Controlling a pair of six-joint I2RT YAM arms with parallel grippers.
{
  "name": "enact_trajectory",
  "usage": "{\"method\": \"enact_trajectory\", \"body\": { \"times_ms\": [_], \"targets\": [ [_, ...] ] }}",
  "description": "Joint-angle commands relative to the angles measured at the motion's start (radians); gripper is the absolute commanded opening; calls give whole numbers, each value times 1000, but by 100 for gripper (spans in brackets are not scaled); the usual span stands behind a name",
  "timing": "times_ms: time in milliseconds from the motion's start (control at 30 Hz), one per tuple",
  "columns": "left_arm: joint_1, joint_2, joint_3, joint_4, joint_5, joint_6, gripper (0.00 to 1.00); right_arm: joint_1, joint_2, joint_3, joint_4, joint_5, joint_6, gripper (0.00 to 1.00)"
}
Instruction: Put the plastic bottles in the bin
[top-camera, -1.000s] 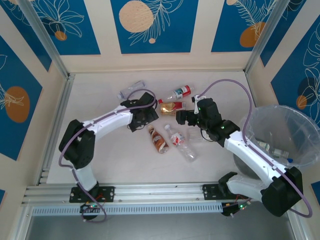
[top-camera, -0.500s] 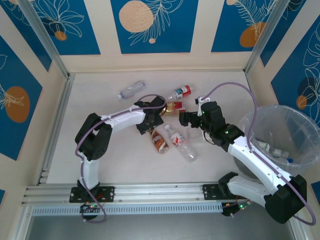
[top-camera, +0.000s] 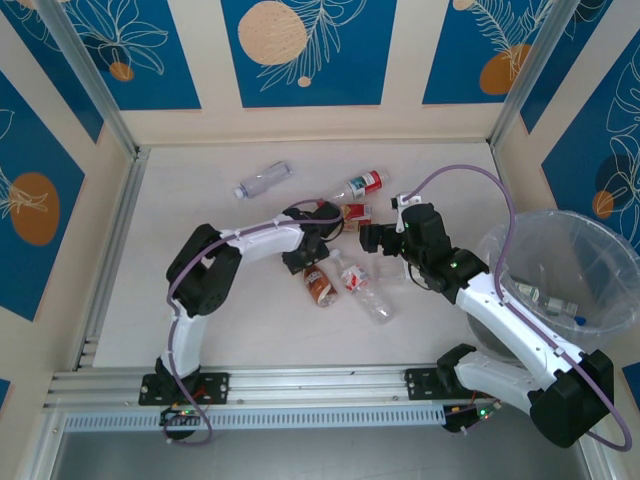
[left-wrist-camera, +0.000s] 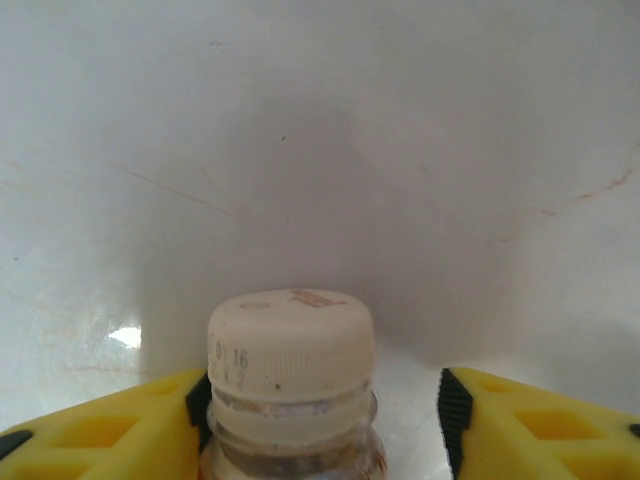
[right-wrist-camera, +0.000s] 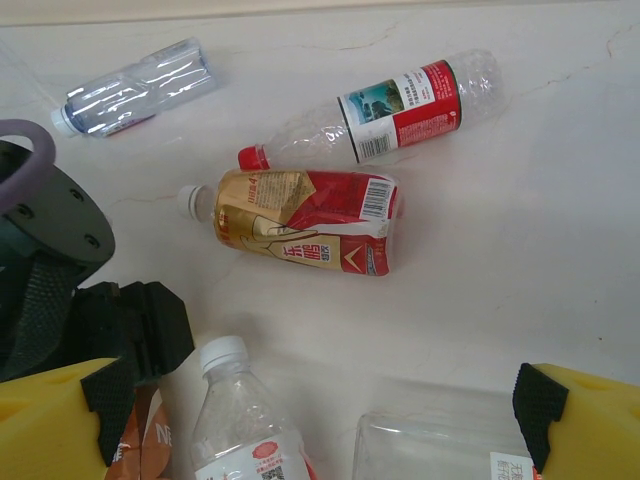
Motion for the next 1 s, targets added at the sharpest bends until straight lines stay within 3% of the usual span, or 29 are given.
{"method": "enact_trajectory", "body": {
  "times_ms": [0, 200, 333, 633, 967],
  "targets": [
    [-6, 22, -7, -39, -30, -29, 56, -4, -20, -6, -4, 15, 10, 99],
    [-6, 35, -5, -39, -52, -18, 38, -5, -18, 3, -9, 23, 8, 99],
    [-6, 34, -3, -36, -53, -5, 32, -5, -17, 12, -11, 27, 3, 99],
    [-1, 5, 4, -5, -47, 90, 0, -6, -14, 21, -22, 22, 17, 99],
    [4, -135, -108, 181, -42, 272, 0, -7, -22, 21, -38, 23, 62, 100]
  ]
}}
